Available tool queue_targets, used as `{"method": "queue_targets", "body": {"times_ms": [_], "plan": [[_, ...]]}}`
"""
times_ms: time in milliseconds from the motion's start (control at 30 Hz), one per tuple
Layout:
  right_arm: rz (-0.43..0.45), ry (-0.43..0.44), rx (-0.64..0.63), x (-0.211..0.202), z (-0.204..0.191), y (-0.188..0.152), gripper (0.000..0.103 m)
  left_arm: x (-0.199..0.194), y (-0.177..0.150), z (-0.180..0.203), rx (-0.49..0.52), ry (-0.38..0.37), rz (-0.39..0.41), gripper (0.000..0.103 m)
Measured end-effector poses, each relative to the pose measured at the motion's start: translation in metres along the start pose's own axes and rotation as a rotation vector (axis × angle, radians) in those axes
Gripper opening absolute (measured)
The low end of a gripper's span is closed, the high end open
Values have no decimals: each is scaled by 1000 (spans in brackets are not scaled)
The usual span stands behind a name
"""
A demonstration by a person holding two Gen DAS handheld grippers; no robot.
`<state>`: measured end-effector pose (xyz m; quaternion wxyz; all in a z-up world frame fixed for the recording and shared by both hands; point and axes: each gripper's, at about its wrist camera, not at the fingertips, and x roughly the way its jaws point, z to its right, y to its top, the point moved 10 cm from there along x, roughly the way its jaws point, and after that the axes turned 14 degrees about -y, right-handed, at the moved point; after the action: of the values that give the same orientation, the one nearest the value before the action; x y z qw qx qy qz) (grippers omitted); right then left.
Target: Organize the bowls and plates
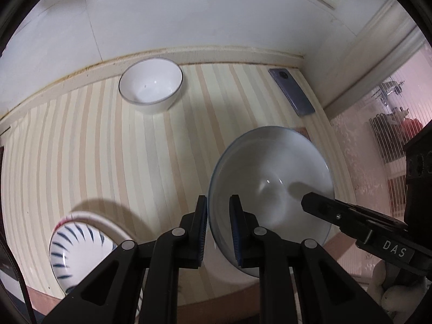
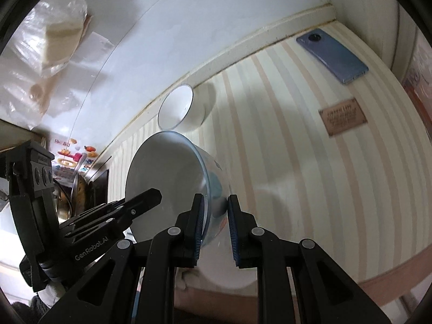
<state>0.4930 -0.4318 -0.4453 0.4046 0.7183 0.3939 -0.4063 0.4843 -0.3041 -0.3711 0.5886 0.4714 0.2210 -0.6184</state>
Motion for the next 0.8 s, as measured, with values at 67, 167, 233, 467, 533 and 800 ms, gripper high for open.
{"method": "queue_targets", "body": {"times_ms": [67,167,233,467,533,800], "plan": [[-13,-3,7,1,2,-14,19,3,-9,-1,-2,0,-12,14],[-36,-10,16,9,5,-30,19,10,-22,-4,-6,1,-40,14],[-57,-19,19,15,8,-39,19,17,-29,-7,-11,3,-64,14],[-103,-53,10,33,17,-60,20,38,-48,-15,-9,19,-124,14],[-113,-56,16,37,19,-63,19,42,-51,-16,-11,22,-137,14],[-135,-80,21,49,24,-74,19,55,-59,-20,-19,45,-174,14]]}}
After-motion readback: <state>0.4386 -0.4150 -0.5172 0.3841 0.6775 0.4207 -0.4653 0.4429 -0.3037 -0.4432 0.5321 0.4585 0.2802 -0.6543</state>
